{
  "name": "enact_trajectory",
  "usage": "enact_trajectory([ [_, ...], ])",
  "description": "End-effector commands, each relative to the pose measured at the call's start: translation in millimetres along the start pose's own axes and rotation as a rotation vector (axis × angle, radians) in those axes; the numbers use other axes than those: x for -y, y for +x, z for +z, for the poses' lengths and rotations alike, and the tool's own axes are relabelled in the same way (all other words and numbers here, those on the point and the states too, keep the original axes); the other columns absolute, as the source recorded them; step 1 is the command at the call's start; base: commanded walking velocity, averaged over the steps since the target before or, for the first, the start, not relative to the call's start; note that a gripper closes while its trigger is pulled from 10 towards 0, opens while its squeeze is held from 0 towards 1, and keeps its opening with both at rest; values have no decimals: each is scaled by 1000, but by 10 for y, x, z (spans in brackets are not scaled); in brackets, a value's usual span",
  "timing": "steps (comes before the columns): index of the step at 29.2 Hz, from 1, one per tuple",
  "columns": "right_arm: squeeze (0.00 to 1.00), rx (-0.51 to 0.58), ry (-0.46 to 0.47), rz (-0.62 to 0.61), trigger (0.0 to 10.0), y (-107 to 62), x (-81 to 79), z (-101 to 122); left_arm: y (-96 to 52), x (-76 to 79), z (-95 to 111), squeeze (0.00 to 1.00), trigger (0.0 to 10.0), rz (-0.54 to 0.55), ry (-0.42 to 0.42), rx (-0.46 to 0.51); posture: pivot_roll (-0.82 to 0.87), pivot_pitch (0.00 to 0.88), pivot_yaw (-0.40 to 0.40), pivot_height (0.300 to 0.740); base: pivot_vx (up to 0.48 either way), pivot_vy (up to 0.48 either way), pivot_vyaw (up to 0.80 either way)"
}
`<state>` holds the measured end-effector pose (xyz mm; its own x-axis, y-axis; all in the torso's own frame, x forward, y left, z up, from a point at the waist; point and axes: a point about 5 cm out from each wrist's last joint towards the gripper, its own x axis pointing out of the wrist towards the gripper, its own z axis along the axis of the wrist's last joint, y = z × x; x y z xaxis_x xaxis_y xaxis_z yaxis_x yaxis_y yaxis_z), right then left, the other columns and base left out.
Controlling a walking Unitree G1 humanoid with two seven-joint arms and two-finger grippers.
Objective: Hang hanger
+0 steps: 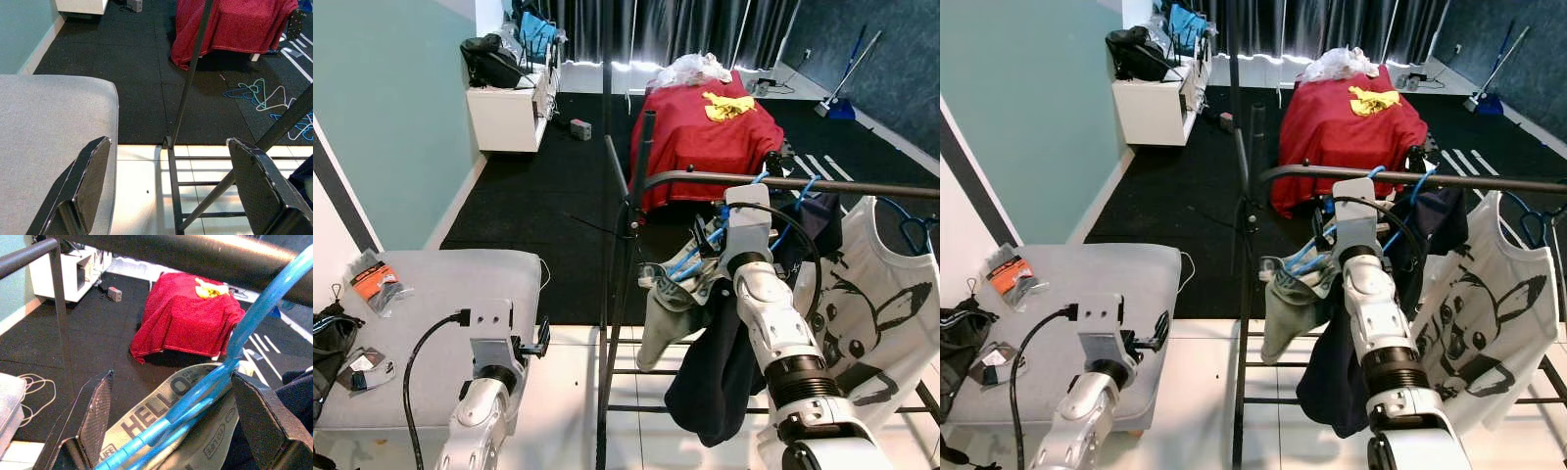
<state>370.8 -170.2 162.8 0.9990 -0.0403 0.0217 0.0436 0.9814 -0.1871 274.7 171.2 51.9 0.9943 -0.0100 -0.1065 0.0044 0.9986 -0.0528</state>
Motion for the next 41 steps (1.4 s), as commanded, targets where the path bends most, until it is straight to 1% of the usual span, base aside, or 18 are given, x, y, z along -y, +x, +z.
enact_trajectory([
  [1, 0, -29, 35, -19, 10000, 15, 16, -45, -16, 17, -6, 0, 10000, -16, -2, -2, -38, 0, -59, 740, 0, 0, 0],
  [8, 0, -43, 59, -36, 10000, 43, 45, -60, 1, 5, 23, 0, 10000, -23, 2, 1, -40, 0, -53, 740, 0, 0, 0],
  [9, 0, -43, 64, -36, 4314, 45, 49, -54, 5, 12, 30, 0, 10000, -26, 1, 3, -40, 0, -54, 740, 0, 0, 0],
  [10, 0, -43, 64, -36, 4314, 45, 49, -54, 5, 12, 30, 0, 10000, -26, 1, 3, -40, 0, -54, 740, 0, 0, 0],
  [11, 0, -44, 68, -36, 2549, 46, 49, -49, 8, 18, 33, 0, 10000, -28, 1, 4, -41, 0, -55, 740, 0, 0, 0],
  [13, 0, -44, 68, -36, 2549, 46, 49, -49, 8, 18, 33, 0, 10000, -28, 1, 4, -41, 0, -55, 740, 0, 0, 0],
  [14, 0, -46, 73, -35, 0, 43, 50, -49, 5, 27, 33, 0, 10000, -30, -1, 4, -42, 0, -55, 740, 0, 0, 0],
  [31, 0, -49, 75, -46, 0, 17, 29, -61, 11, 54, 48, 0, 10000, -59, 1, 2, -46, 0, -44, 740, 0, 0, 0],
  [33, 0, -38, 77, -41, 0, -35, -17, -60, 9, 55, 48, 0, 10000, -65, 1, -1, -42, 0, -41, 740, 0, 0, 0],
  [35, 0, -38, 77, -41, 0, -35, -17, -60, 9, 55, 48, 0, 10000, -65, 1, -1, -42, 0, -41, 740, 0, 0, 0],
  [36, 0, -31, 82, -17, 0, -70, -67, -67, 2, 59, 42, 0, 10000, -68, 1, -4, -42, 0, -39, 740, 0, 0, 0],
  [37, 0, -31, 82, -17, 0, -70, -67, -67, 2, 59, 42, 0, 10000, -68, 1, -4, -42, 0, -39, 740, 0, 0, 0],
  [38, 0, -30, 79, 45, 0, -133, -162, -108, -15, 68, 24, 0, 10000, -72, 3, -11, -40, 0, -35, 740, 0, 0, 0],
  [40, 0, -30, 79, 45, 0, -133, -162, -108, -15, 68, 24, 0, 10000, -72, 3, -11, -40, 0, -35, 740, 0, 0, 0],
  [41, 0, -28, 71, 102, 0, -203, -243, -150, -33, 70, 12, 0, 10000, -72, 4, -15, -40, 0, -33, 740, 0, 0, 0],
])
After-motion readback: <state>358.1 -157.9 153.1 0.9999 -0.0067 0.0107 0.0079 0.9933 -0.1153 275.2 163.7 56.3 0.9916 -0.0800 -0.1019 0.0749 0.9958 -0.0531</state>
